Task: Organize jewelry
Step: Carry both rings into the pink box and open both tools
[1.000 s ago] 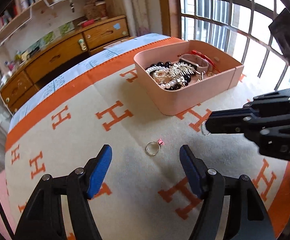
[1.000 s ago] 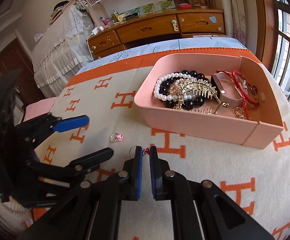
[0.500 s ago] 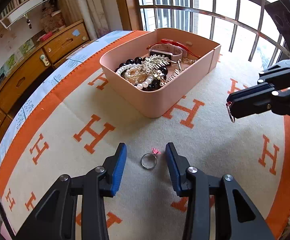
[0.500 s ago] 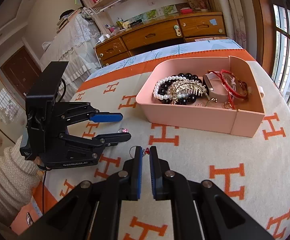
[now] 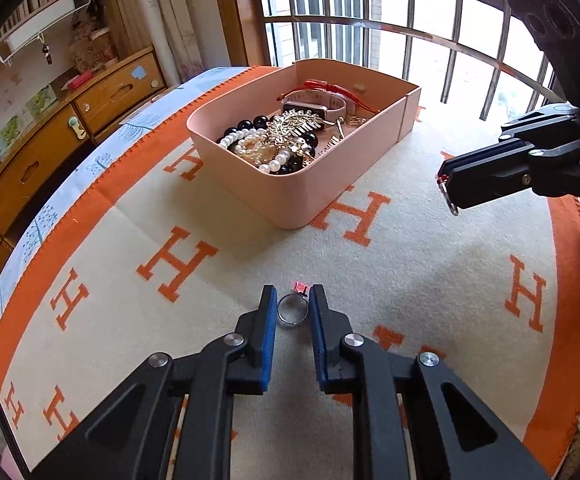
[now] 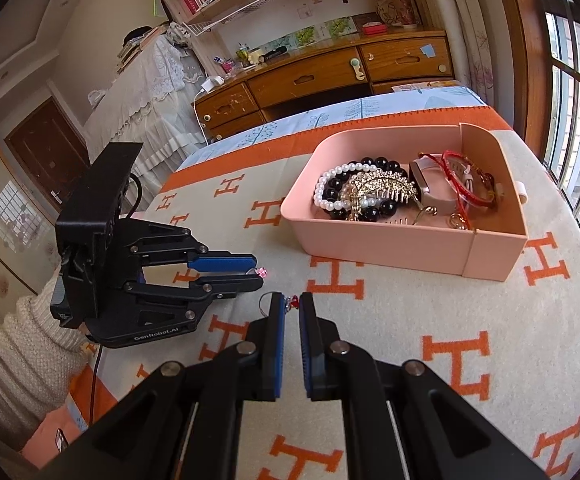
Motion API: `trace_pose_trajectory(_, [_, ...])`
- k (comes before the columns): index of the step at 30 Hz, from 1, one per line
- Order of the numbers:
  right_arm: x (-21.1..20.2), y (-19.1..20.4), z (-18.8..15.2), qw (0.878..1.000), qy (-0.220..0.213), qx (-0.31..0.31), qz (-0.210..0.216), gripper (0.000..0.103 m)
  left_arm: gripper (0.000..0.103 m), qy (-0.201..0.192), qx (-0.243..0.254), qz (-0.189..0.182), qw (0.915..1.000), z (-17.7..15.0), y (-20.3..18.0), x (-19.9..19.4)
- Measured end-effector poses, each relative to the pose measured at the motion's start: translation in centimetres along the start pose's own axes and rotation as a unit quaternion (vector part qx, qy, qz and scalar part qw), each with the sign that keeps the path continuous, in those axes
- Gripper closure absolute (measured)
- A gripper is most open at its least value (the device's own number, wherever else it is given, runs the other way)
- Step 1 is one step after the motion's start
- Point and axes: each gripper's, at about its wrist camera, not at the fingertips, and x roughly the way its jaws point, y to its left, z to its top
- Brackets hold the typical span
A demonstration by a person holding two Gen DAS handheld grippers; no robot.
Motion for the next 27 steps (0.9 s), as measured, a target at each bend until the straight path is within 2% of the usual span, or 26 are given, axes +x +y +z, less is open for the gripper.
trace_pose_trajectory(6, [-1.8, -0.1, 1.1, 1.000, -0.028, 0.000, 0.000, 0.096, 0.089, -0.026, -0.018, 0.025, 0.9992, 0.8, -0.4, -2.5])
trace_pose_trajectory(12, [-4.1, -2.5, 3.8, 0.997, -0.068, 0.031, -0.017, 0.096, 0.089, -0.061, -0.074, 0.062, 0.9935, 5.3, 0.0, -5.3])
trace_pose_trajectory(16, [-4.4, -4.9, 5.9, 0.994, -0.081, 0.066, -0.042, 0.096, 0.089, -0.075, -0.148, 0.046, 0.9851, 8.7, 0.9, -5.4])
trace_pose_trajectory(19, [-4.3, -6.8, 7.1, 0.991, -0.083, 0.094, -0.050, 0.096, 0.089, -0.078, -0.177, 0.040, 0.9803, 10.6, 0.9, -4.6])
trace_pose_trajectory(22, [-3.9, -8.2, 7.8, 0.989, -0.078, 0.111, -0.064, 0.096, 0.089, -0.064, -0.207, 0.020, 0.9760, 11.9, 1.0, -2.9])
trace_pose_trajectory(25, [-3.1, -9.2, 7.9, 0.989, -0.054, 0.129, -0.049, 0.095, 0.089, -0.055, -0.222, 0.003, 0.9734, 12.6, 0.5, -1.4])
trace_pose_trajectory(27, [-3.0, -9.3, 7.6, 0.988, -0.051, 0.134, -0.049, 0.086, 0.089, -0.053, -0.228, -0.006, 0.9721, 13.0, 0.0, -0.7])
